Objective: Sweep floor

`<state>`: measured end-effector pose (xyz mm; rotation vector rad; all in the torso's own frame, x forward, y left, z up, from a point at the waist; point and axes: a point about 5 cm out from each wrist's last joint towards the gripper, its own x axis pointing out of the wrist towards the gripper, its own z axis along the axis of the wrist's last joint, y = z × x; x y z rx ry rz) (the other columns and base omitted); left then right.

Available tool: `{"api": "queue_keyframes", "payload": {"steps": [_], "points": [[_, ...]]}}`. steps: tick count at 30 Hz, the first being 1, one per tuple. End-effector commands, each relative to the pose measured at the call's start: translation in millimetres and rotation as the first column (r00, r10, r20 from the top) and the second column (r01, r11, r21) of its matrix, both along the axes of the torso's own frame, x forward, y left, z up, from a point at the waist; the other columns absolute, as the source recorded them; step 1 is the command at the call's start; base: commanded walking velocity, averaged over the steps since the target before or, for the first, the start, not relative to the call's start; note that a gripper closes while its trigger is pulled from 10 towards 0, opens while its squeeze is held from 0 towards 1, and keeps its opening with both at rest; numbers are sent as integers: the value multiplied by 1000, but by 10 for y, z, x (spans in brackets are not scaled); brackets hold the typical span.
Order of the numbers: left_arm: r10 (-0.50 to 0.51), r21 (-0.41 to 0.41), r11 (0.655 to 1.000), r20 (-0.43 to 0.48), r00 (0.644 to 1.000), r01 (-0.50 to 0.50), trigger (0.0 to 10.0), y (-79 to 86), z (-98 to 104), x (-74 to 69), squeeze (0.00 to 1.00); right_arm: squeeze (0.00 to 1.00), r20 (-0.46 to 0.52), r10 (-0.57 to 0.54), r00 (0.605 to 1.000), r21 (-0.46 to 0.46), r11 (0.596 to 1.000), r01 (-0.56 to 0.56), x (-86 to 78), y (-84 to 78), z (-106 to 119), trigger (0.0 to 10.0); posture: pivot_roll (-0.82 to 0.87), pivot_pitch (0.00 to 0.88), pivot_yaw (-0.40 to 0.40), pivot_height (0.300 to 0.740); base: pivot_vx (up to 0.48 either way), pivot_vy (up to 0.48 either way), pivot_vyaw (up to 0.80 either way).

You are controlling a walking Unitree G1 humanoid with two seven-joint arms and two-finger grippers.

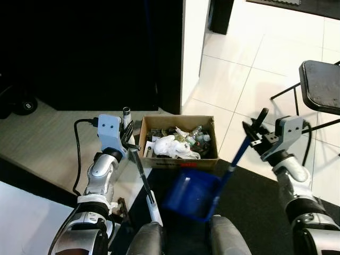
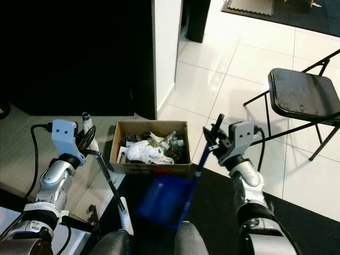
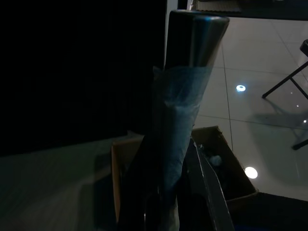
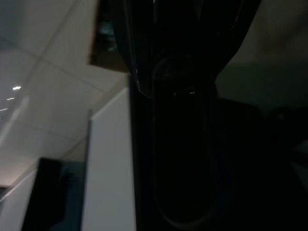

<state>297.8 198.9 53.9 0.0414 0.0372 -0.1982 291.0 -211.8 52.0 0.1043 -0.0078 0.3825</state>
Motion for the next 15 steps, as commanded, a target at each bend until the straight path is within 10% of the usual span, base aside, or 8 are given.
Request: {"api": "queue_keyframes", "payload": {"steps": [1,15], "points": [[-15,-11,1000,6,1000,15,10000,-32,-3,-3,0,0,-2,8,1000,46,999,-8,33,-7,26,10000,-3,0,18,740,0,0,0],[-52,-25,998,22,998,52,10000,-51,22,-7,0,0,29,209,977,33,977,-210,32,-45,135,10000,1,5,20,740,0,0,0]]}}
